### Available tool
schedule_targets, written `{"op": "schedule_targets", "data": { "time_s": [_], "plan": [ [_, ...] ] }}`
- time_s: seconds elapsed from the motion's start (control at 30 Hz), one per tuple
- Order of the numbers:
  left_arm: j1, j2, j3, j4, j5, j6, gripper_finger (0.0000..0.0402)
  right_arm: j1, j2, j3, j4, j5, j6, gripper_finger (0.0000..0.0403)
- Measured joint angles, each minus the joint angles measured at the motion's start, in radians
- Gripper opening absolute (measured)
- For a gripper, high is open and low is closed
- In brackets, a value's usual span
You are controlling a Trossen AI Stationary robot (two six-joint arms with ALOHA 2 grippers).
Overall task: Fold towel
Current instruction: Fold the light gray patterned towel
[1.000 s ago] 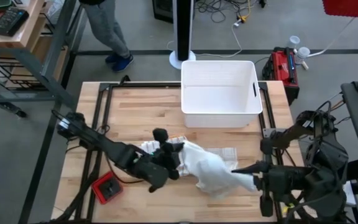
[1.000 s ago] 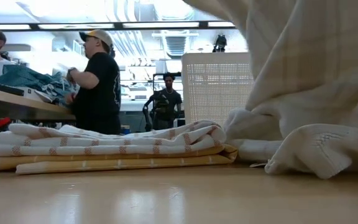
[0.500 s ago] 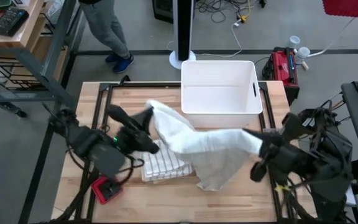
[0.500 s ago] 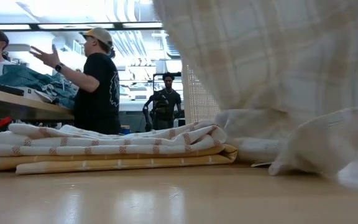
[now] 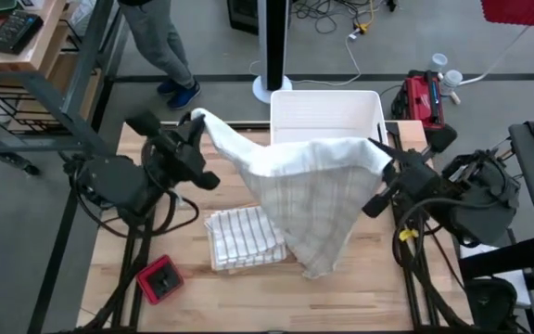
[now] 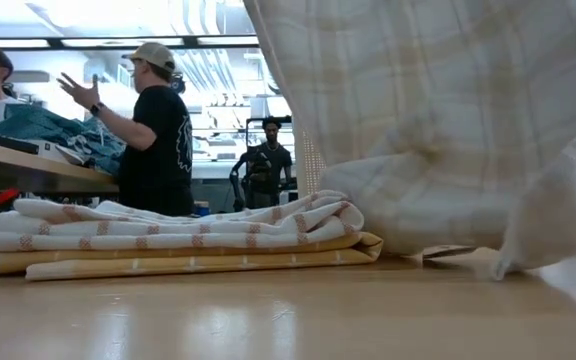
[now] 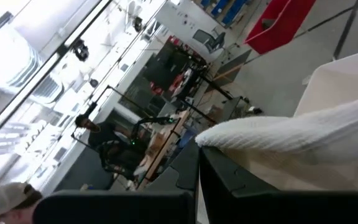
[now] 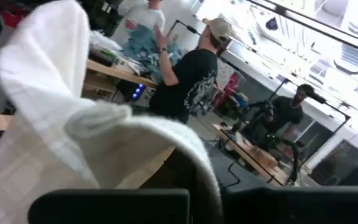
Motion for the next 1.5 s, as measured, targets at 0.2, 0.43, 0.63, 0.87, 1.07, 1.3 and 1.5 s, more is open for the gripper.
{"op": "schedule_targets", "data": {
  "time_s": [0.2,0.43,0.63,0.87,1.07,1.3,1.5],
  "plan": [
    [0.012,-0.015,0.007,-0.069,0.005,0.004,0.0,0.08,-0.007,-0.001,0.051,-0.005,-0.07,0.0],
    [0.132,-0.064,0.008,-0.008,0.0,0.026,0.0,0.111,-0.059,0.001,0.412,0.0,-0.437,0.0],
    [0.298,-0.089,0.008,0.137,0.075,0.065,0.0,0.046,-0.079,0.001,0.476,-0.038,-0.54,0.0],
    [0.387,-0.097,0.007,0.59,0.274,0.383,0.0,-0.028,-0.095,0.0,0.469,-0.064,-0.584,0.0],
    [0.367,-0.103,0.008,0.713,0.256,0.519,0.0,-0.048,-0.12,0.001,0.426,-0.088,-0.496,0.0],
    [0.326,-0.107,0.005,0.356,0.193,0.294,0.0,0.006,-0.087,-0.003,-0.016,-0.12,0.037,0.0],
    [0.303,-0.101,-0.011,-0.055,0.166,-0.106,0.0,0.062,-0.036,-0.003,-0.22,-0.305,0.404,0.0]
  ]
}}
